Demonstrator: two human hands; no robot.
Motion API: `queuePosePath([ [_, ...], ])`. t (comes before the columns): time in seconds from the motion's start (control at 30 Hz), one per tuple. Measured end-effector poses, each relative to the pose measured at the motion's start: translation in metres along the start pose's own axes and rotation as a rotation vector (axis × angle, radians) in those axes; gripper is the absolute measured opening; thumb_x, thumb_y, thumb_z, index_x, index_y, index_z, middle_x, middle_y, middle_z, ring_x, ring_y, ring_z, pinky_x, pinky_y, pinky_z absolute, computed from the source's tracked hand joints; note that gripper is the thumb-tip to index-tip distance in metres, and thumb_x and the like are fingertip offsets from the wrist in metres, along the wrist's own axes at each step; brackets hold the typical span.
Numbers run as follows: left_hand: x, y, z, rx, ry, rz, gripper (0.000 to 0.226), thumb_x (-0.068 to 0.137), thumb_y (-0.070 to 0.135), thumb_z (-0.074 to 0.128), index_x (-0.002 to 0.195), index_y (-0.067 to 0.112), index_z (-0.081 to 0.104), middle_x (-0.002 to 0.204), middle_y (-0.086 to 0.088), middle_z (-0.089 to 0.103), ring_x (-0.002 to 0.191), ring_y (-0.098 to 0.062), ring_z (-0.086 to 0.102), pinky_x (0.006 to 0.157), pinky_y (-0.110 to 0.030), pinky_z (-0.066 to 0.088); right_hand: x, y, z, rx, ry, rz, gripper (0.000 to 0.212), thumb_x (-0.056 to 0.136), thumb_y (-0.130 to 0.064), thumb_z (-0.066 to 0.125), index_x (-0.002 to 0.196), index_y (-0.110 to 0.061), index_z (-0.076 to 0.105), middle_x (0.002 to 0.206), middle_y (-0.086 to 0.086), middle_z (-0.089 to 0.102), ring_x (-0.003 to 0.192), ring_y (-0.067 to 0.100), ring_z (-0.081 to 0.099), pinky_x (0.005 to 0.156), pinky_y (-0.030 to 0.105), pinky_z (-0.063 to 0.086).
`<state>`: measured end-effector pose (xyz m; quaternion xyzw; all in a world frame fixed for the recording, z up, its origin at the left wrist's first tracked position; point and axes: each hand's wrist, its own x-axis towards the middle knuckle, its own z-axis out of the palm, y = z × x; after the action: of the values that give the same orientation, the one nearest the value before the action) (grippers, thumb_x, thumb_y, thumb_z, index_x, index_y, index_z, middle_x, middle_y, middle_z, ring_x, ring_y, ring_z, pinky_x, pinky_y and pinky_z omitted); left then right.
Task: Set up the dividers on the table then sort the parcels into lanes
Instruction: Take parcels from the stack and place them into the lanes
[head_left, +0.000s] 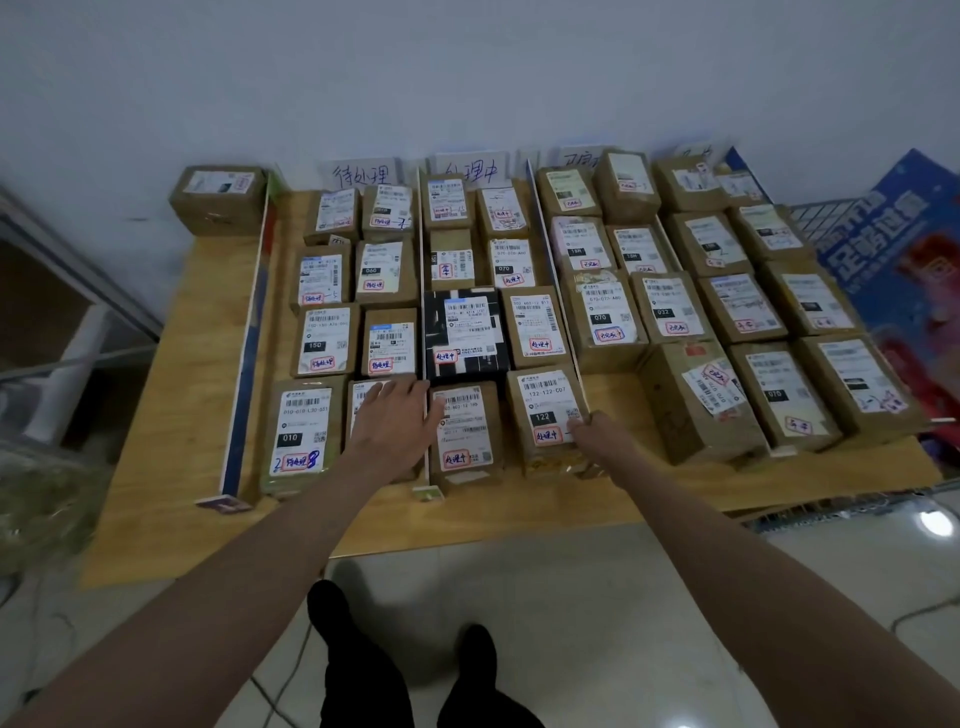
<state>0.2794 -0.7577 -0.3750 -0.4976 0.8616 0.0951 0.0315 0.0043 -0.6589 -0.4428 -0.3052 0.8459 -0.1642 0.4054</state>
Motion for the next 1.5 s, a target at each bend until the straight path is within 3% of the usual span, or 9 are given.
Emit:
queuePosePath([
  [0.1, 0.001, 0.0, 0.0, -0.013, 0.018, 0.009, 0.05, 0.103, 0.045, 0.028, 0.135, 0.014, 0.051, 0.138, -0.005, 0.053, 0.128, -0.024, 0.049, 0.111, -0.043, 0.035, -0.006, -0.002, 0.001, 0.002, 0.006, 0.02, 0.036, 0.087, -0.041, 0.043, 0.106, -0.012, 0.054, 0.108, 0.009, 0.066, 0.1, 0.031, 0.063, 0.094, 0.056, 0.048],
  [0.27, 0.005, -0.001, 0.002, -0.025, 0.007, 0.007, 0.051, 0.103, 0.045, 0.028, 0.135, 0.014, 0.051, 0.138, -0.005, 0.054, 0.128, -0.024, 0.049, 0.111, -0.043, 0.036, 0.017, 0.008, 0.006, 0.019, 0.007, 0.047, 0.052, 0.076, -0.047, 0.037, 0.11, -0.01, 0.052, 0.108, 0.009, 0.065, 0.101, 0.03, 0.062, 0.096, 0.056, 0.047],
  [0.43, 0.006, -0.004, 0.007, 0.004, -0.013, 0.01, 0.052, 0.102, 0.046, 0.027, 0.137, 0.014, 0.049, 0.141, -0.004, 0.05, 0.126, -0.024, 0.05, 0.111, -0.043, 0.036, 0.004, -0.012, 0.005, -0.034, 0.063, 0.046, 0.041, 0.092, -0.041, 0.043, 0.117, -0.009, 0.052, 0.115, 0.011, 0.062, 0.104, 0.03, 0.06, 0.098, 0.054, 0.045],
  [0.6, 0.009, -0.004, 0.007, 0.018, -0.022, 0.004, 0.053, 0.102, 0.047, 0.025, 0.139, 0.015, 0.047, 0.142, -0.004, 0.049, 0.13, -0.023, 0.047, 0.113, -0.043, 0.033, -0.008, -0.018, 0.01, -0.18, 0.127, 0.0, 0.045, 0.101, -0.033, 0.043, 0.133, -0.002, 0.045, 0.133, 0.019, 0.042, 0.117, 0.037, 0.05, 0.103, 0.047, 0.039],
  [0.87, 0.015, -0.004, -0.015, 0.059, -0.024, -0.037, 0.053, 0.102, 0.046, 0.027, 0.141, 0.016, 0.046, 0.143, -0.004, 0.05, 0.133, -0.024, 0.045, 0.115, -0.041, 0.028, -0.018, -0.034, -0.001, -0.272, 0.26, -0.127, 0.039, 0.097, -0.027, 0.051, 0.128, -0.005, 0.047, 0.127, 0.016, 0.05, 0.117, 0.033, 0.051, 0.1, 0.047, 0.045],
  [1.0, 0.021, -0.018, -0.046, 0.074, -0.006, -0.057, 0.055, 0.104, 0.045, 0.025, 0.148, 0.015, 0.038, 0.153, -0.006, 0.038, 0.14, -0.025, 0.036, 0.118, -0.041, 0.021, -0.028, -0.076, -0.022, -0.361, 0.347, -0.276, 0.046, 0.099, -0.028, 0.047, 0.14, -0.009, 0.039, 0.141, 0.016, 0.042, 0.129, 0.032, 0.044, 0.106, 0.047, 0.039],
  [1.17, 0.023, -0.057, -0.093, 0.076, 0.103, -0.114, 0.053, 0.103, 0.044, 0.026, 0.145, 0.015, 0.041, 0.15, -0.009, 0.043, 0.137, -0.027, 0.039, 0.117, -0.043, 0.025, -0.048, -0.158, -0.031, -0.394, 0.447, -0.483, 0.045, 0.101, -0.033, 0.042, 0.141, -0.014, 0.041, 0.144, 0.012, 0.042, 0.133, 0.032, 0.04, 0.109, 0.049, 0.033],
  [1.5, 0.025, -0.177, -0.143, 0.075, 0.224, -0.266, 0.049, 0.102, 0.043, 0.031, 0.141, 0.016, 0.044, 0.146, -0.009, 0.047, 0.135, -0.026, 0.041, 0.114, -0.042, 0.026, -0.066, -0.298, 0.038, -0.463, 0.491, -0.762, 0.051, 0.104, -0.04, 0.031, 0.147, -0.014, 0.037, 0.152, 0.009, 0.039, 0.14, 0.028, 0.034, 0.116, 0.047, 0.024],
])
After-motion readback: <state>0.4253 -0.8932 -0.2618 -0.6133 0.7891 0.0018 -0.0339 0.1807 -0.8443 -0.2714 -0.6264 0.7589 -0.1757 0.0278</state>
